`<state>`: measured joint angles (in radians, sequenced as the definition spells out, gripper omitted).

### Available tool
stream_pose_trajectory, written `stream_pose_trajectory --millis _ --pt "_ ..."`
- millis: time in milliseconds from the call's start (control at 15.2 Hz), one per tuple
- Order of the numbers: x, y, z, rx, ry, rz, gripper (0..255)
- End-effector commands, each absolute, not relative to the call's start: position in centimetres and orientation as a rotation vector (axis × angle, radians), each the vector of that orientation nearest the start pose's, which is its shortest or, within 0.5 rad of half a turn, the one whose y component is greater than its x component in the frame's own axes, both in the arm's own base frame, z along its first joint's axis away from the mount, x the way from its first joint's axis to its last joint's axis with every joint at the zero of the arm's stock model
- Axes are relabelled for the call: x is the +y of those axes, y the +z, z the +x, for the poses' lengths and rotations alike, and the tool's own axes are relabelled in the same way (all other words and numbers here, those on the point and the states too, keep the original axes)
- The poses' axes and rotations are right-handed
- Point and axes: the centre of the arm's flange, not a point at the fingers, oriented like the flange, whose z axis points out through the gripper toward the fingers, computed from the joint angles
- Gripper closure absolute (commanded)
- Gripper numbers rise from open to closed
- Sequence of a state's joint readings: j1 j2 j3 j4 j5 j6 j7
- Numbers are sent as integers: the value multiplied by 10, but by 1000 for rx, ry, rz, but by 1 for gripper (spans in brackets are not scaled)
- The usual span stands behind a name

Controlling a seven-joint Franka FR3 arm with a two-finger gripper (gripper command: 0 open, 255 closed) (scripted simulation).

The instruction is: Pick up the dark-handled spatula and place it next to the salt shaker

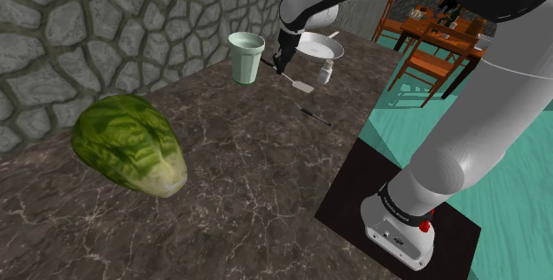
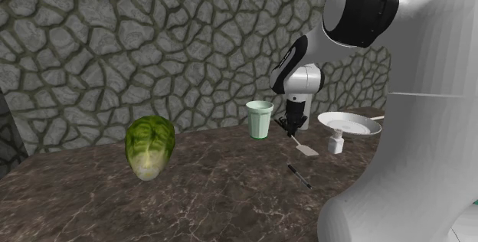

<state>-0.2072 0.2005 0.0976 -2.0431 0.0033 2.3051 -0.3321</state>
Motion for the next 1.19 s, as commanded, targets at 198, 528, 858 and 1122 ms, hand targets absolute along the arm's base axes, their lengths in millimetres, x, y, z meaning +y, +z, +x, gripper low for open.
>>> stream_pose_trajectory --millis 198,528,858,1122 --pt "-66 351 586 -340 -103 -3114 0" --pt "-66 377 585 -340 -103 -3114 0" --pt "-67 400 583 -340 -103 -3114 0" --pt "-67 400 583 -340 -103 -3114 0"
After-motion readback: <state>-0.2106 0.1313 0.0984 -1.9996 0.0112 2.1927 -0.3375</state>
